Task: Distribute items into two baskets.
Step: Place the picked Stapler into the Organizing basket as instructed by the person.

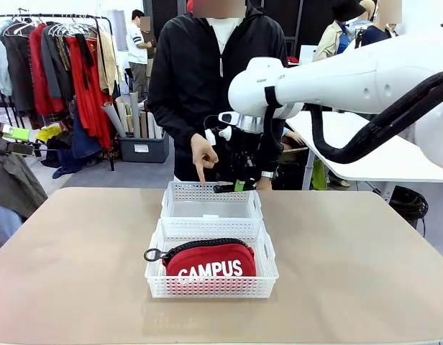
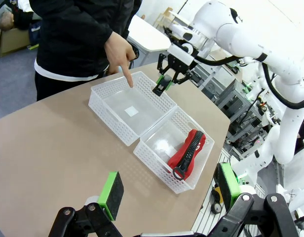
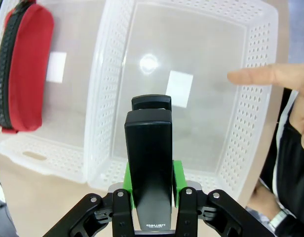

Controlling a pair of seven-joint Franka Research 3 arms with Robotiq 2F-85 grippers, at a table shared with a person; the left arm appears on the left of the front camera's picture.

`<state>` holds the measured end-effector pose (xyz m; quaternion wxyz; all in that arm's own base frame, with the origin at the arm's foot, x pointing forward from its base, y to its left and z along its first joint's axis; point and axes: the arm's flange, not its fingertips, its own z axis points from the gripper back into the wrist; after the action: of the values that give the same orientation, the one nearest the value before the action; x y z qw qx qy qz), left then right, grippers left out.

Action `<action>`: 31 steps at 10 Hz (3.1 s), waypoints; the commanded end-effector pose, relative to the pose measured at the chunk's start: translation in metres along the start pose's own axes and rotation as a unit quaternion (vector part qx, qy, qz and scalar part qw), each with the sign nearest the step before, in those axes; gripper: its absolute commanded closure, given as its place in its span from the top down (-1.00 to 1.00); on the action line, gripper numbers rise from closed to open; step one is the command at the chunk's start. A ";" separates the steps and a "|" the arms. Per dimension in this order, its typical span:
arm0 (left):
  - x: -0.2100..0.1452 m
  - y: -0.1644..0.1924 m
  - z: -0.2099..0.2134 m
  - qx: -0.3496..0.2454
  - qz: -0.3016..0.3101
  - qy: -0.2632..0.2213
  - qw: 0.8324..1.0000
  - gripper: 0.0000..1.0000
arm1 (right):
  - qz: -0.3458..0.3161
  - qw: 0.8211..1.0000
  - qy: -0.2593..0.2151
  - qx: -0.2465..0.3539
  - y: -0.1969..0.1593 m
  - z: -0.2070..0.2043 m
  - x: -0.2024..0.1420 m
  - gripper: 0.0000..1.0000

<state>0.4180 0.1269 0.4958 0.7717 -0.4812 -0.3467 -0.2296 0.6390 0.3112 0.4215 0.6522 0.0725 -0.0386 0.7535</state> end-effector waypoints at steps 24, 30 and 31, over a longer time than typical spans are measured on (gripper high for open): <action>0.000 -0.001 0.001 0.000 -0.001 -0.002 1.000 1.00 | -0.096 0.995 0.004 -0.007 -0.035 -0.089 0.008 -1.00; 0.000 -0.001 0.001 0.000 -0.001 -0.002 1.000 1.00 | -0.092 0.996 -0.007 -0.012 -0.036 -0.100 0.004 -1.00; 0.000 -0.001 0.001 0.000 -0.001 -0.002 1.000 1.00 | -0.088 0.996 -0.009 -0.014 -0.036 -0.103 0.005 -1.00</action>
<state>0.4180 0.1269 0.4958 0.7717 -0.4813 -0.3466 -0.2296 0.6685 0.3377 0.3204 0.7219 0.0712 -0.0347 0.6874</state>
